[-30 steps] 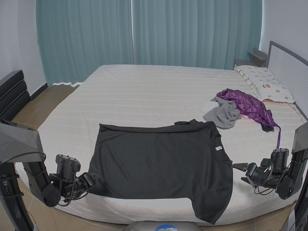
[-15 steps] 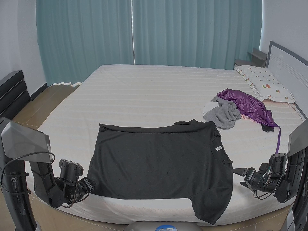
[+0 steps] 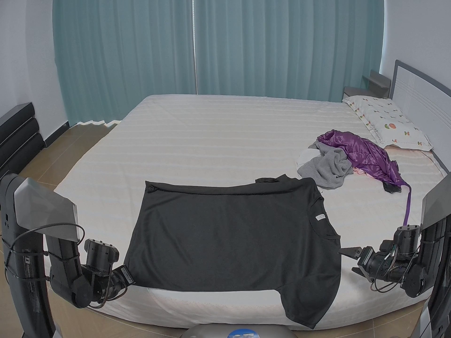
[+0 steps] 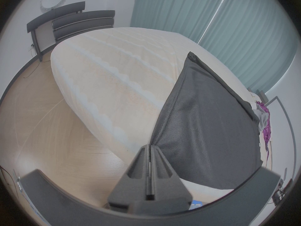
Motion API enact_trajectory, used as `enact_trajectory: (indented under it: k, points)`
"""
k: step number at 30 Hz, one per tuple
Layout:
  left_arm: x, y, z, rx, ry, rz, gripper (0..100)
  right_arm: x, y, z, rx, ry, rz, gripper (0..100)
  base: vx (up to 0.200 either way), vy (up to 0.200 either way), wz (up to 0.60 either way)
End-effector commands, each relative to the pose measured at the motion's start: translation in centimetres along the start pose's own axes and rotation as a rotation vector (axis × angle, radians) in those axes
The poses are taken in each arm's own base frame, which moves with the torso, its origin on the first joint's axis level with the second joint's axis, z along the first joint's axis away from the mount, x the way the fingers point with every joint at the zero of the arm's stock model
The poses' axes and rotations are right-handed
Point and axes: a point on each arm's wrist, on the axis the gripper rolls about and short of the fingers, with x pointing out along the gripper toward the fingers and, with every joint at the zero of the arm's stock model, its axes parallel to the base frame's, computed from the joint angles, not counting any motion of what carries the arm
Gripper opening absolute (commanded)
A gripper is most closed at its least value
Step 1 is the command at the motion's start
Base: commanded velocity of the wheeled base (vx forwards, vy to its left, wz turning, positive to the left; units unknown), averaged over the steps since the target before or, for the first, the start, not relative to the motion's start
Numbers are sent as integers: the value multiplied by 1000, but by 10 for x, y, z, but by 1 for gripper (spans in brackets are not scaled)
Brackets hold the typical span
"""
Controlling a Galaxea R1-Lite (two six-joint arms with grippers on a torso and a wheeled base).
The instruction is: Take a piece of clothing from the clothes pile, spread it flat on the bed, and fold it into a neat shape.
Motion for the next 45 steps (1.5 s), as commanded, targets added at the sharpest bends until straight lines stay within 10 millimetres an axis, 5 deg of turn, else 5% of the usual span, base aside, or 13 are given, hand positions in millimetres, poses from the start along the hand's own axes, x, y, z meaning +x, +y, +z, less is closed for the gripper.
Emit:
enact_trajectory:
  k: [1, 12, 32, 33, 45]
  points:
    - [-5, 5, -1, 10, 4, 19, 0, 0, 0, 0, -4, -7, 4, 100, 0, 0, 0]
    - [-8, 10, -2, 48, -10, 56, 0, -2, -6, -7, -34, 23, -35, 100, 0, 0, 0]
    - [-8, 10, 2, 33, -15, 41, 0, 51, -12, -17, -167, 0, -118, 100, 0, 0, 0]
    - [-8, 10, 2, 34, -14, 42, 0, 53, -12, -16, -170, -3, -118, 0, 0, 0, 0]
    - [-8, 11, 0, 35, -7, 48, 0, 42, -15, -11, -151, -27, -137, 0, 0, 0, 0]
